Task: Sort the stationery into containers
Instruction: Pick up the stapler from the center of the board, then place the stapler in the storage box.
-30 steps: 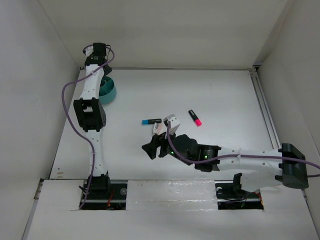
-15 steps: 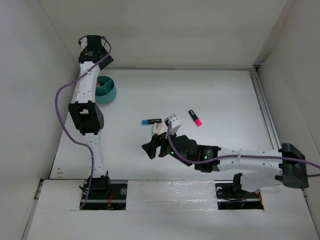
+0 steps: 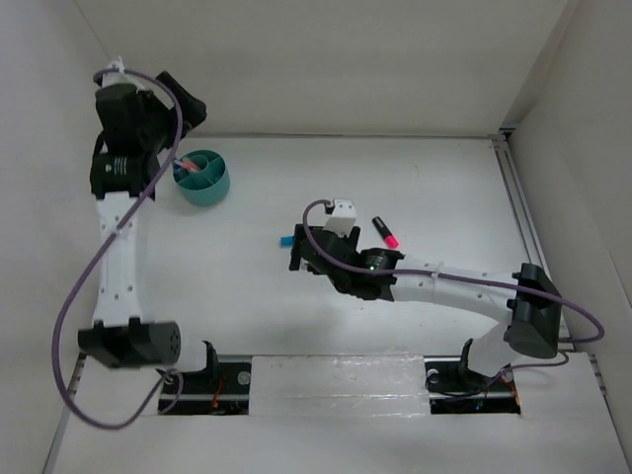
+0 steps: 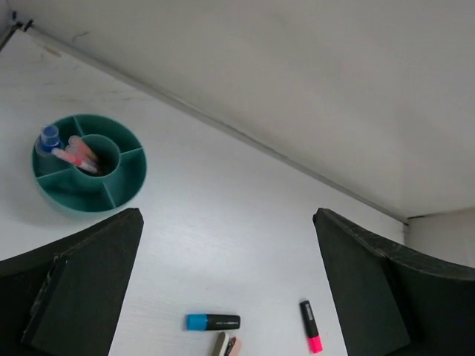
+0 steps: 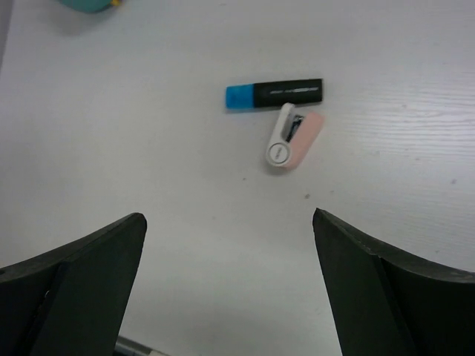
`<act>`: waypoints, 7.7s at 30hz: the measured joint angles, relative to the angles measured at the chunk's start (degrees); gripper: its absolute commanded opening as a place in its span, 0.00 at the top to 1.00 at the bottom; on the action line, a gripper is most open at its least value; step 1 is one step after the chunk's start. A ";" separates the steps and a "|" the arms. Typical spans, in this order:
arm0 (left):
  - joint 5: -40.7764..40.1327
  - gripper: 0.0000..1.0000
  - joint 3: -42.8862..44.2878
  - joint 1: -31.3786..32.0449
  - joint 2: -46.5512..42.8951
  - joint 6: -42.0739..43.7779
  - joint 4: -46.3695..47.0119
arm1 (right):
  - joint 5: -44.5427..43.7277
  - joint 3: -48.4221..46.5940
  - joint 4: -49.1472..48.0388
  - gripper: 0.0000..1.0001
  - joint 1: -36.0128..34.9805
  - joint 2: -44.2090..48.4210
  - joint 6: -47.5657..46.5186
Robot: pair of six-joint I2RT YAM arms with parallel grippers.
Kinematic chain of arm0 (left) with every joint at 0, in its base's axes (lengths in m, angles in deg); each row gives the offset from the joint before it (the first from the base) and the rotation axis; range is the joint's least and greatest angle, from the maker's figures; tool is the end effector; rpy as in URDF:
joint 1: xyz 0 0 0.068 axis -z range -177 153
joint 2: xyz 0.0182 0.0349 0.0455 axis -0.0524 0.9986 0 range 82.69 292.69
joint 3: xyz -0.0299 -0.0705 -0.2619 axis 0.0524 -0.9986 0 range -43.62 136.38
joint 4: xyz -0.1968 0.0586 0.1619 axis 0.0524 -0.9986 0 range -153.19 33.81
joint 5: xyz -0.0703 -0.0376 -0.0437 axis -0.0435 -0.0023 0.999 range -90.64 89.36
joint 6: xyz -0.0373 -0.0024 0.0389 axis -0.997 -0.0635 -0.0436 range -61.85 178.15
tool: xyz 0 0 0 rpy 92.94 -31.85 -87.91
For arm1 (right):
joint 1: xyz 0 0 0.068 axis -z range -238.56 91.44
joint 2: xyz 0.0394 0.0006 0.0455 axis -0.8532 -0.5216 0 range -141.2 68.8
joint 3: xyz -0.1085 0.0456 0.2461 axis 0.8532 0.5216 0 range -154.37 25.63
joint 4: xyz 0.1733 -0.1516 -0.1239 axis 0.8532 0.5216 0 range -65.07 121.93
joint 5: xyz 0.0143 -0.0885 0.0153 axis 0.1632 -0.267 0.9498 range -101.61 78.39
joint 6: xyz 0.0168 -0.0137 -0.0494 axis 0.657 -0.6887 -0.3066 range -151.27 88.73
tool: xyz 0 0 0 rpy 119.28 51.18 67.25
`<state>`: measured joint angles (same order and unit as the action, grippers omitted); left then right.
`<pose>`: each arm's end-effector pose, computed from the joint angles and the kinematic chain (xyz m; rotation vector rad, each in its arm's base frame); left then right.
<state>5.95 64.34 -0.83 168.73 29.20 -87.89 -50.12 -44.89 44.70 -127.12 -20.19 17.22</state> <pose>0.3140 0.0169 0.5055 -0.4140 1.7096 -0.4204 0.1474 0.3147 0.2936 -0.0154 2.1128 0.4820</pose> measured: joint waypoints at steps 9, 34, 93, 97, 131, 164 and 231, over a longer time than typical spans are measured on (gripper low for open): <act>-0.26 0.00 -42.66 0.24 -31.76 -1.09 9.16 | 8.35 -0.20 6.25 0.04 19.91 0.09 -5.03; -5.25 0.00 -55.23 2.40 -40.52 0.61 8.79 | 10.19 2.29 0.33 0.01 15.41 -7.13 -1.33; -2.93 0.00 -55.23 2.40 -40.48 1.07 8.79 | 9.81 -14.08 7.21 0.36 12.28 -29.62 7.93; -2.91 0.00 -55.23 2.40 -40.48 1.07 8.79 | 9.79 -13.99 7.17 0.36 12.20 -29.62 8.33; -2.91 0.00 -55.23 2.40 -40.48 1.07 8.79 | 8.37 -12.94 5.55 1.00 11.76 -29.57 6.67; 33.16 0.00 -60.28 2.40 -44.83 -1.66 14.84 | 19.30 12.61 -43.43 1.00 0.57 2.25 -37.18; 30.75 1.00 -62.79 2.62 -43.30 -1.25 21.35 | 13.42 7.39 -47.34 0.20 -4.66 4.59 -40.89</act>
<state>36.70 1.55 1.79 125.44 27.95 -66.54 -36.70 -37.51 -2.64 -131.77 -15.60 -23.67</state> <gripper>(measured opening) 0.272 0.793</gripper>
